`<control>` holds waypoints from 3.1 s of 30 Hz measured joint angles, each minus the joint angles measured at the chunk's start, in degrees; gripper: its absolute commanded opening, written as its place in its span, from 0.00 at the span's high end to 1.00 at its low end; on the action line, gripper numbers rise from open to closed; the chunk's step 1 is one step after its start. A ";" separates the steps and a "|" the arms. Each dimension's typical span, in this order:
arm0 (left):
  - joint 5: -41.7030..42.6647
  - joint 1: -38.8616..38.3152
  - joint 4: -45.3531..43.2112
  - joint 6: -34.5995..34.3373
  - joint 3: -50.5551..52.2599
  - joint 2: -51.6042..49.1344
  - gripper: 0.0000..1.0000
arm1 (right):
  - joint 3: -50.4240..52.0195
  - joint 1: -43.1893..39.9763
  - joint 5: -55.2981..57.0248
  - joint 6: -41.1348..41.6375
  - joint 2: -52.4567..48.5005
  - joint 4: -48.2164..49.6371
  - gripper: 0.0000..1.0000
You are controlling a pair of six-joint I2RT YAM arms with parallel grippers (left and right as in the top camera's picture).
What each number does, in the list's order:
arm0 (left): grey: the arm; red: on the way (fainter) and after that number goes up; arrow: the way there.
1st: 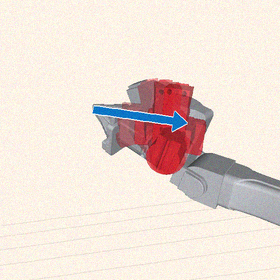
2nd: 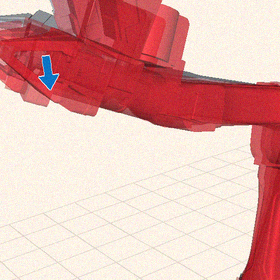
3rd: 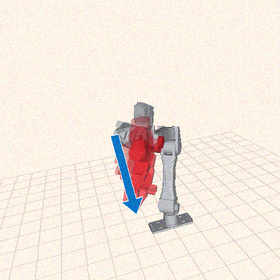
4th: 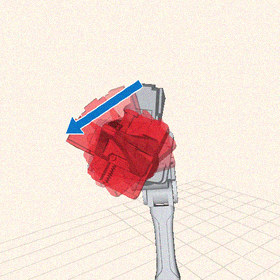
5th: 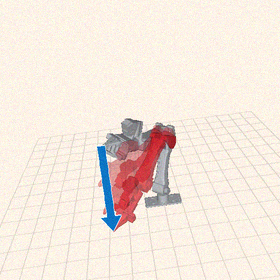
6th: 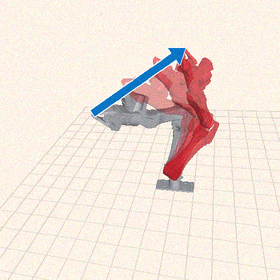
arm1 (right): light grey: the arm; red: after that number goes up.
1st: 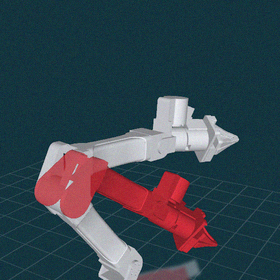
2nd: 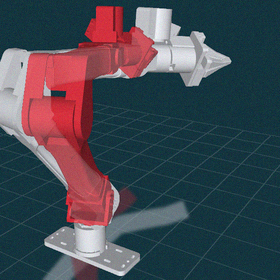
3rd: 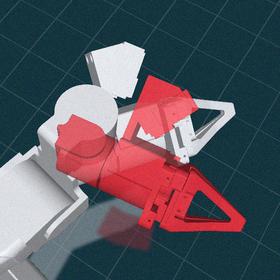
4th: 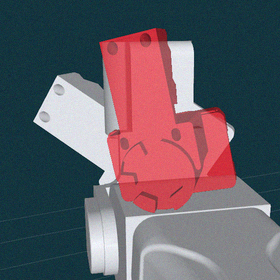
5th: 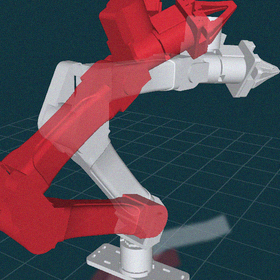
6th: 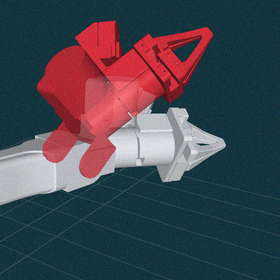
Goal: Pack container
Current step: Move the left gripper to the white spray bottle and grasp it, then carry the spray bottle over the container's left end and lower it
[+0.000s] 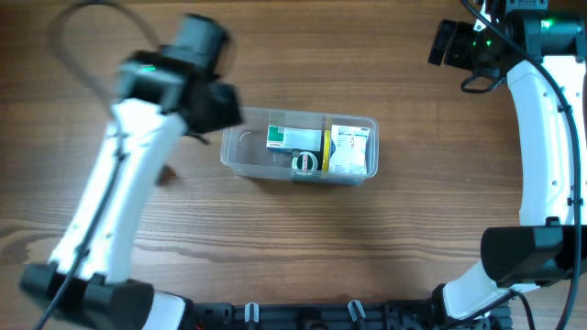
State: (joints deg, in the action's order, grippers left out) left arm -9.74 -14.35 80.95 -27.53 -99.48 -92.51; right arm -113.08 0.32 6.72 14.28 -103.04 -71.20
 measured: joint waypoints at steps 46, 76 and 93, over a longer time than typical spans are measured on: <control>8.33 31.50 -30.25 4.11 30.29 -6.67 0.50 | 0.00 0.00 -0.02 0.00 0.00 0.02 0.00; 10.54 30.99 -18.82 6.58 22.60 -4.87 0.74 | 0.00 0.00 0.00 0.00 0.00 0.02 0.00; 11.39 5.90 -19.30 10.49 17.88 13.27 0.73 | 0.00 0.00 -0.02 0.00 0.00 0.02 0.00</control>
State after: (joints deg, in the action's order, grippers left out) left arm 1.65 -8.45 61.65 -17.04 -81.60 -79.24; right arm -113.08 0.32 6.70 14.28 -103.04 -71.18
